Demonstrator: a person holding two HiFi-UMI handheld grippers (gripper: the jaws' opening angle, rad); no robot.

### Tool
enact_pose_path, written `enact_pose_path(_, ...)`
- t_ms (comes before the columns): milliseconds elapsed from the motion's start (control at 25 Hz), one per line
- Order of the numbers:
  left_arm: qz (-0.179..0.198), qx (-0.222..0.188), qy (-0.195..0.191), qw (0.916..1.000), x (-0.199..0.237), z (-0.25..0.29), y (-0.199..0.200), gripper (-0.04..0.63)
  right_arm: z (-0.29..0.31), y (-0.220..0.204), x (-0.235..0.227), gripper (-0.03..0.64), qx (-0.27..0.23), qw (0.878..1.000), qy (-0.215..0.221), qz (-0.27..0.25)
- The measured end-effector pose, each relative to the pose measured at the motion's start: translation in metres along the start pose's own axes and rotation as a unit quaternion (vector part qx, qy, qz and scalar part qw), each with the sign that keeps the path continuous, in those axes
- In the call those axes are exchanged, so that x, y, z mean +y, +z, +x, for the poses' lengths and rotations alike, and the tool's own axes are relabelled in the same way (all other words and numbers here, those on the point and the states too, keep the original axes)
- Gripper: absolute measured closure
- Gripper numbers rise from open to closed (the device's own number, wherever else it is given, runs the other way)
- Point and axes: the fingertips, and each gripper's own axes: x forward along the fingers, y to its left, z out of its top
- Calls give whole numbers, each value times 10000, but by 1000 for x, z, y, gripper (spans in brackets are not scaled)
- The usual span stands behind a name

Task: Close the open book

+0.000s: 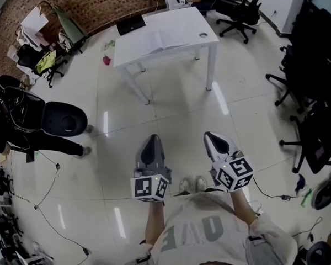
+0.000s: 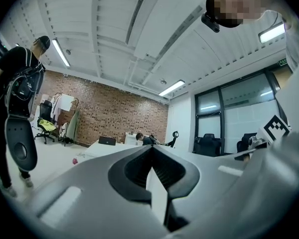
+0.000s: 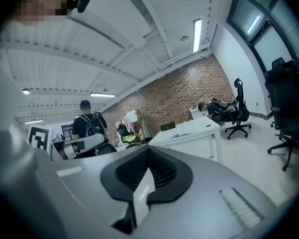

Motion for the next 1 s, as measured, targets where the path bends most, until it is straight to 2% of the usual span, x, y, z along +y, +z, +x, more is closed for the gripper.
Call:
enact_pose_path(160, 6, -24, 72, 10000, -10, 6, -1, 577, -7, -3, -12, 612, 34, 9997, 184, 158)
enact_pose_path(320, 45, -6, 142, 9999, -18, 9, -3, 577, -3, -24, -32, 613, 346, 9989, 169, 272)
enact_pose_path(600, -47, -54, 298, 9995, -4, 36, -6, 577, 14, -29, -52, 612, 481, 9971, 301, 505)
enact_pose_path(720, 55, -22, 274, 9996, 3, 56, -12, 577, 30, -32, -64, 612, 490, 9964, 343, 604)
enact_pose_path(1000, -98, 186, 198, 9996, 46, 135, -31, 577, 111, -23, -89, 611, 656, 9958, 258, 578)
